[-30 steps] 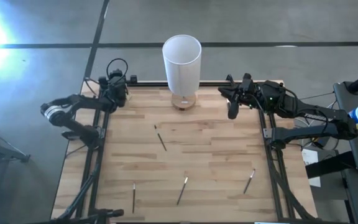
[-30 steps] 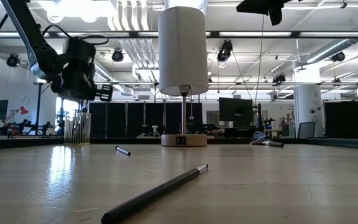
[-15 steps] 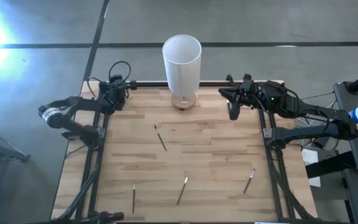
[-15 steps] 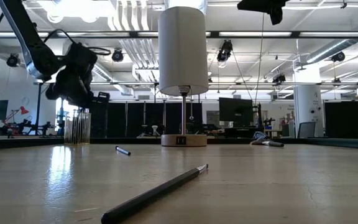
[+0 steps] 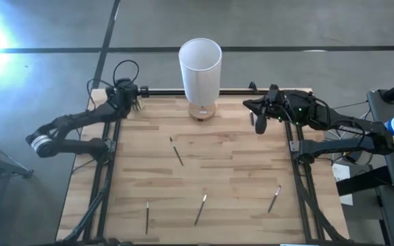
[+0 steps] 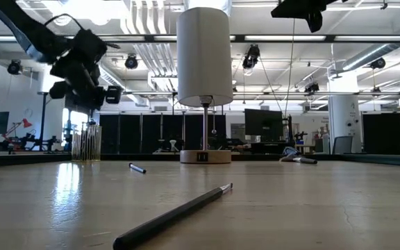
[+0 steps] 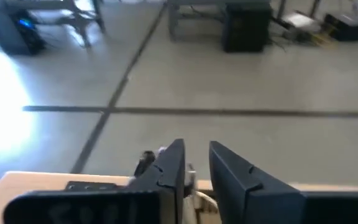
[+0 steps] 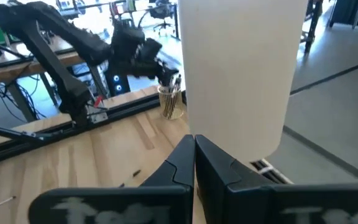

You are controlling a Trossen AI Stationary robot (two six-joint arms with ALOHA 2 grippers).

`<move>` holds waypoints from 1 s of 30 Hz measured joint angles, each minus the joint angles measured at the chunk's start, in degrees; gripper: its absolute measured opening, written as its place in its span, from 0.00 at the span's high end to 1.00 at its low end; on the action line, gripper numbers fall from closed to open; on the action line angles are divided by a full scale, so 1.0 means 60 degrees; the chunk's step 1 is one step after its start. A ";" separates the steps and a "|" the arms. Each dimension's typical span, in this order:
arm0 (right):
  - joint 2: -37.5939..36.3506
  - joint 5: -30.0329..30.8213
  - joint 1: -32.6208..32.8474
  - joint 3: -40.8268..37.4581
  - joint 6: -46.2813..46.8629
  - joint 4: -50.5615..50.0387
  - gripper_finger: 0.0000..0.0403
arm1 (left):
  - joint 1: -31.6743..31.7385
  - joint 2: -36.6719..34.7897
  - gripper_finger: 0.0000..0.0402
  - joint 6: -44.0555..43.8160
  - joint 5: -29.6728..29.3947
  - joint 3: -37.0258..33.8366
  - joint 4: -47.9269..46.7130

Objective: Pick & Place Makeup Brushes
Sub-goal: Put the eyeshadow brush into the makeup holder

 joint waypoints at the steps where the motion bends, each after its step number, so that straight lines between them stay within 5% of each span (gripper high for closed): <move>1: -0.0018 -0.0002 0.0004 0.0000 0.0012 -0.0087 0.98 | 0.0003 -0.0170 0.83 -0.0025 0.0385 0.0211 -0.0503; 6: -0.0019 0.0003 0.0003 0.0000 0.0012 -0.0557 0.98 | -0.0243 -0.0892 0.85 -0.0256 0.2172 0.1522 -0.3219; 12: -0.0019 0.0011 0.0004 -0.0023 -0.0003 -0.0941 0.98 | -0.1878 -0.1367 0.95 -0.0821 0.2373 0.2766 -0.5621; 30: -0.0009 0.0691 0.0831 -0.1099 0.2197 -0.0871 0.98 | -0.9838 -0.0903 1.00 -0.5510 0.1409 0.0803 -0.5567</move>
